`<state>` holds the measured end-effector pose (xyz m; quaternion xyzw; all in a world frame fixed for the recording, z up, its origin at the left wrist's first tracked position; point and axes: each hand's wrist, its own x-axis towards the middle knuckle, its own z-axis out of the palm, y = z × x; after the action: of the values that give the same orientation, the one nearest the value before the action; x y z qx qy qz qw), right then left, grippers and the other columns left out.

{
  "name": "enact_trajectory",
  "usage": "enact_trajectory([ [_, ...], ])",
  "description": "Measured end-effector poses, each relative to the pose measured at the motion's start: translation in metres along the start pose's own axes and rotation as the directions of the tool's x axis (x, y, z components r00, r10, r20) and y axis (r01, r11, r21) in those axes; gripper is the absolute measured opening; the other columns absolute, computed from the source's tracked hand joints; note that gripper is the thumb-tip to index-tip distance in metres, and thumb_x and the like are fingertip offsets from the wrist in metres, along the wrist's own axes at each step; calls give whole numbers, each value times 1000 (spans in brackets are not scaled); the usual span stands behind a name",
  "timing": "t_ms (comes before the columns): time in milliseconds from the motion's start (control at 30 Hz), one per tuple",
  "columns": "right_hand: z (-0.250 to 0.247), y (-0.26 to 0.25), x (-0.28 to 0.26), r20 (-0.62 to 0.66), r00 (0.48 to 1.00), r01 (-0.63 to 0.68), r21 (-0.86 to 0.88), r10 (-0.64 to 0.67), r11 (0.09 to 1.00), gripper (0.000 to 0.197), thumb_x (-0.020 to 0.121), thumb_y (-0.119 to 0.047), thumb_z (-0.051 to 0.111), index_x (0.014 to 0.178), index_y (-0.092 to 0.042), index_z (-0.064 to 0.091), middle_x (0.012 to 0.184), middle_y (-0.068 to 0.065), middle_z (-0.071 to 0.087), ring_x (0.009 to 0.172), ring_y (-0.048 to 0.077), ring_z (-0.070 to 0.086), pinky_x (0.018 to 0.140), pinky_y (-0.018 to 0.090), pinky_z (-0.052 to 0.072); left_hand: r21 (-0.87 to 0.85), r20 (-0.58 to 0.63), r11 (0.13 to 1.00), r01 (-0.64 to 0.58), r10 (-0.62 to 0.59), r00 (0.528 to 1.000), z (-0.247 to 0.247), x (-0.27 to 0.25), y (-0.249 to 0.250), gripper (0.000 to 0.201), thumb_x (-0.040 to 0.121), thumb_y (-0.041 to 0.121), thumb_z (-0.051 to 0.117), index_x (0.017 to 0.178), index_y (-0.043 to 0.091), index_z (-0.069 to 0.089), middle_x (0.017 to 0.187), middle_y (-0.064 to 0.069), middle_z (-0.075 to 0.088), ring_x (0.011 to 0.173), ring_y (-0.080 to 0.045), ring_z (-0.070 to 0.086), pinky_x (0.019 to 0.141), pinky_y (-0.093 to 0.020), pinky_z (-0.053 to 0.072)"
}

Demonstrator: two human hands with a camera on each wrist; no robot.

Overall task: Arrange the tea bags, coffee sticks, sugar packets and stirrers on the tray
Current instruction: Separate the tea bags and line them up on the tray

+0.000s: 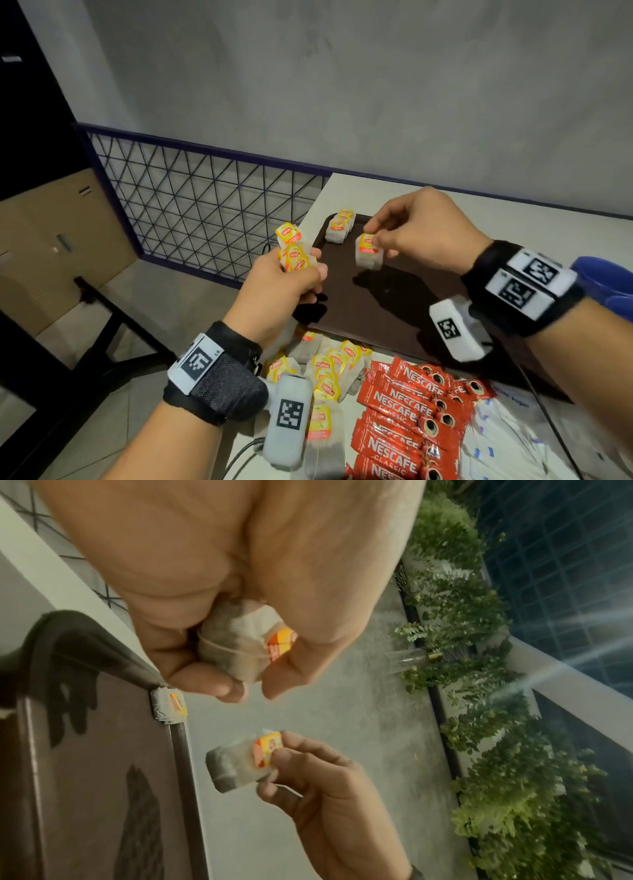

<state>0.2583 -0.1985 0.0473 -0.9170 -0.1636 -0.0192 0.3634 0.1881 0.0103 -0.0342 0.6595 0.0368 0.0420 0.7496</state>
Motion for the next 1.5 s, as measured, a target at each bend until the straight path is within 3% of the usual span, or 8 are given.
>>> enact_trajectory([
  [267, 19, 15, 63, 133, 983, -148, 179, 125, 973, 13, 85, 8, 76, 97, 2, 77, 96, 16, 76, 75, 22, 71, 61, 27, 63, -228, 2, 972, 58, -59, 998, 1, 0, 7, 32, 78, 0, 65, 108, 6, 58, 93, -12, 65, 64, -14, 60, 58, -24, 51],
  [400, 37, 21, 83, 215, 964, -223, 342, 155, 913, 14, 82, 10, 78, 95, 4, 77, 92, 20, 78, 75, 29, 72, 72, 35, 64, -249, 25, 966, 70, -65, 998, 4, -1, 7, 24, 85, -7, 59, 106, 4, 57, 90, -11, 64, 63, -15, 59, 57, -24, 51],
  [500, 47, 19, 99, 258, 953, -234, 297, 158, 926, 14, 82, 9, 79, 94, 1, 77, 84, 17, 76, 66, 24, 71, 64, 32, 61, -235, 36, 969, 73, -66, 997, 5, -2, 8, 20, 91, -9, 56, 104, 6, 57, 92, -13, 62, 64, -15, 58, 58, -26, 49],
  [667, 57, 23, 116, 166, 964, -227, 110, 207, 968, 11, 83, 5, 80, 91, -1, 79, 86, 12, 78, 72, 21, 73, 66, 29, 63, -230, 35, 970, 73, -67, 997, 7, -4, 8, 33, 69, 9, 63, 102, 8, 58, 90, -13, 61, 64, -14, 59, 59, -27, 50],
  [1000, 65, 28, 129, 154, 961, -227, -48, 231, 973, 13, 82, 5, 80, 82, -8, 79, 80, 2, 75, 83, 25, 77, 80, 40, 65, -213, 28, 972, 96, -93, 995, 4, 0, 3, 47, 72, 8, 60, 118, 2, 57, 87, -5, 70, 68, -17, 60, 59, -28, 52],
  [1133, 67, 28, 129, 151, 964, -205, -102, 218, 974, 11, 75, 1, 83, 84, -4, 81, 82, 10, 79, 90, 31, 78, 86, 48, 64, -235, 26, 966, 108, -104, 994, 3, 0, 3, 31, 91, -6, 56, 122, 0, 55, 89, -6, 69, 68, -17, 60, 59, -28, 52],
  [1367, 53, 22, 114, 45, 980, -193, -67, 196, 979, 6, 83, -6, 75, 89, -8, 77, 89, 12, 78, 80, 31, 78, 78, 46, 65, -316, 73, 937, 147, -130, 989, 4, -1, 5, 54, 64, 1, 49, 117, -1, 57, 97, -16, 63, 71, -21, 61, 61, -28, 53],
  [1500, 38, -1, 80, 37, 996, -86, 77, 84, 993, 7, 89, -8, 71, 87, -11, 78, 82, 1, 76, 62, 16, 67, 67, 34, 61, -299, 128, 944, 140, -106, 986, 5, -3, 5, 45, 74, -7, 48, 118, -2, 56, 100, -16, 66, 77, -25, 68, 68, -30, 56],
])
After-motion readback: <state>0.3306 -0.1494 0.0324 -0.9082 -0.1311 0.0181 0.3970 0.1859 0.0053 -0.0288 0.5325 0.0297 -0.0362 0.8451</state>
